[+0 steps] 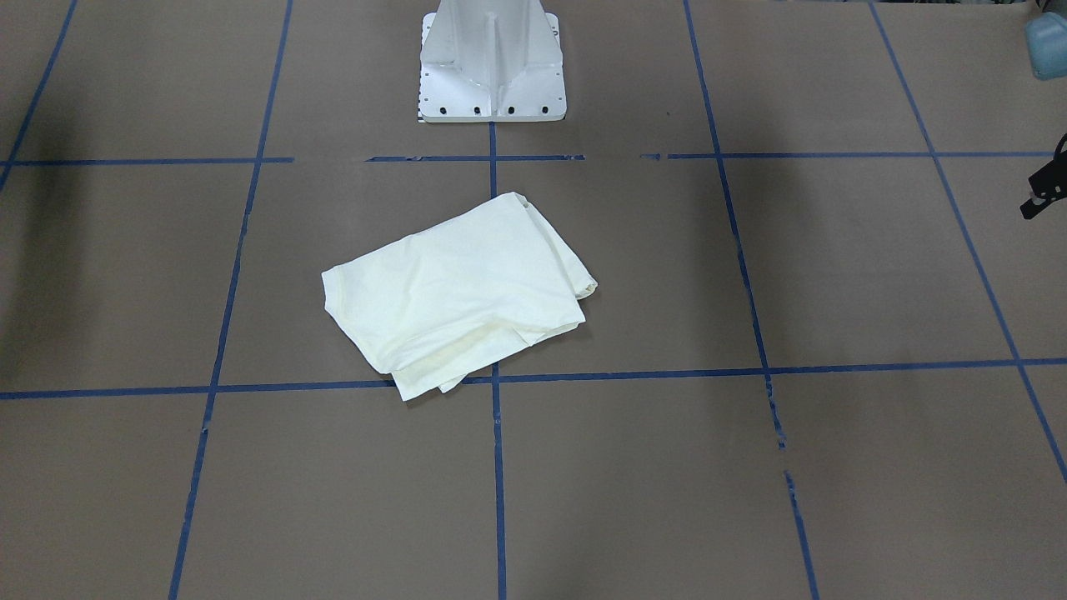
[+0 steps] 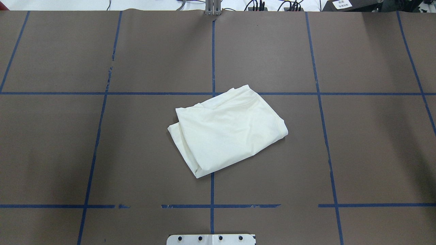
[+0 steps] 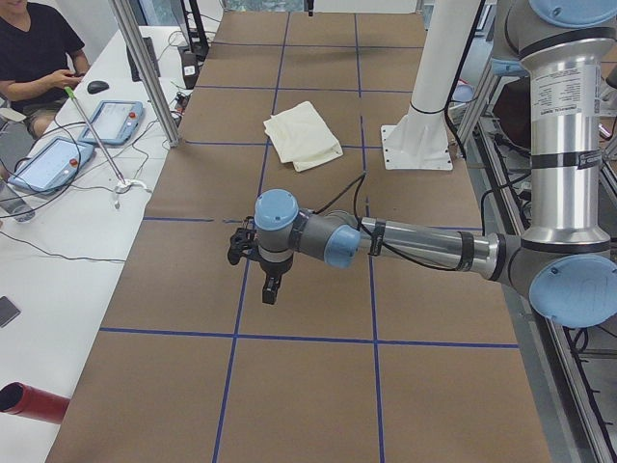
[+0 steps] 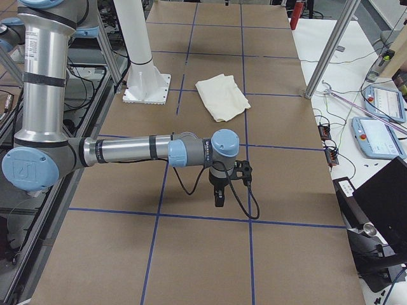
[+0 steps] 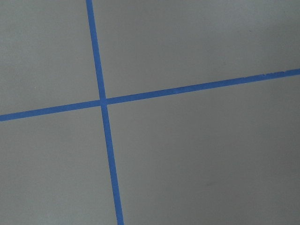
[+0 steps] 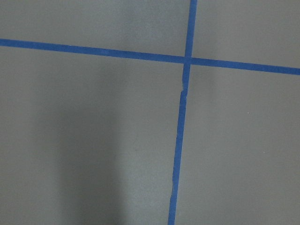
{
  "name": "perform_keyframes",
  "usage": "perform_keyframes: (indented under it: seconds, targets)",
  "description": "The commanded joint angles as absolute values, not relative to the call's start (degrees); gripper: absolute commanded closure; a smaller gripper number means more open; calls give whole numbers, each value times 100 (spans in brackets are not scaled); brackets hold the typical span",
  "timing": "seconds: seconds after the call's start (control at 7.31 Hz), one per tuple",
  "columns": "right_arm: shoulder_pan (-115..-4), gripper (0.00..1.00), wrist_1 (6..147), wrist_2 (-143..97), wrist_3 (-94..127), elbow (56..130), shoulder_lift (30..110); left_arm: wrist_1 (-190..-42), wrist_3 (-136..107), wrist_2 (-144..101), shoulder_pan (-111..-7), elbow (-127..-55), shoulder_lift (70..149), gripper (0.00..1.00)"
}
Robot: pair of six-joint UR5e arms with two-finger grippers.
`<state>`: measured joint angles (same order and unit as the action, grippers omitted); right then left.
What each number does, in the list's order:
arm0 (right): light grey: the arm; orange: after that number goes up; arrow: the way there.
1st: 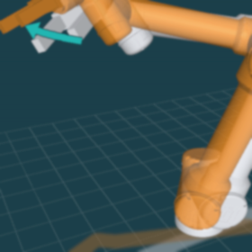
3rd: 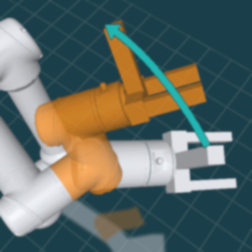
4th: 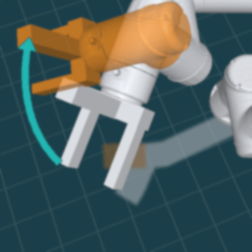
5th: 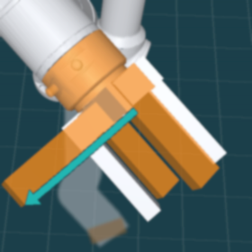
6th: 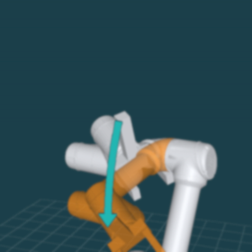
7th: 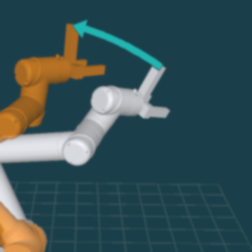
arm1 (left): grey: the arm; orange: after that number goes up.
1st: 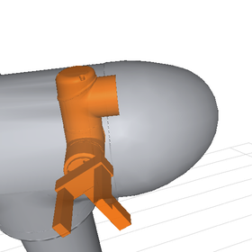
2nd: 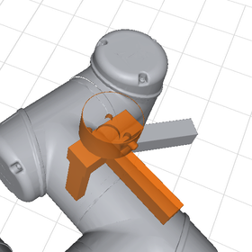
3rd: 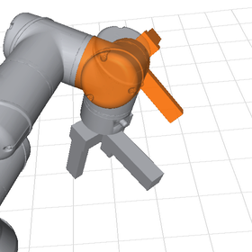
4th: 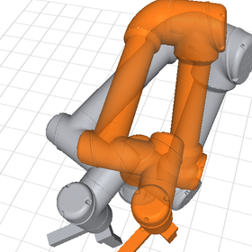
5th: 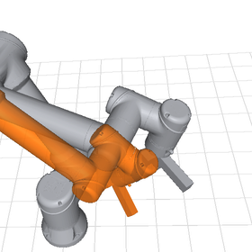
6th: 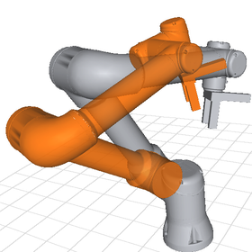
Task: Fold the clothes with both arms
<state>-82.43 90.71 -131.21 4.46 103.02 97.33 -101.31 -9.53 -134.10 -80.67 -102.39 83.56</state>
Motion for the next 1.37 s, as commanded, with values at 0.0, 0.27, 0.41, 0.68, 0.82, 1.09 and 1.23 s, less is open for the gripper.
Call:
perform_keyframes:
  seconds: [0.0, 0.27, 0.41, 0.68, 0.82, 1.09, 1.23]
  targets:
    - [-8235, 0, 9105, -13157, 440, 10310, 9738, -10134, -269, -13403, -8086, -10126, 8227, 0]
    - [-8235, 0, 9105, -13175, 439, 10257, 9721, -10116, -62, -13517, -8305, -9993, 8235, 0]
    - [-8235, 0, 9105, -13175, 439, 10248, 9729, -10064, -70, -13613, -8323, -10002, 8253, 0]
    - [-8235, 0, 9097, -13114, 405, 10274, 9782, -10046, -114, -13614, -8323, -10002, 8297, 0]
    - [-8235, 0, 9088, -13105, 396, 10274, 9782, -10055, -114, -13606, -8323, -10002, 8323, 0]
    - [-8235, 0, 9088, -13139, 378, 10257, 9826, -10055, -158, -13605, -8315, -10002, 8341, 0]
    - [-8235, 0, 9088, -13140, 378, 10248, 9817, -10046, -254, -13605, -8314, -10019, 8350, 0]
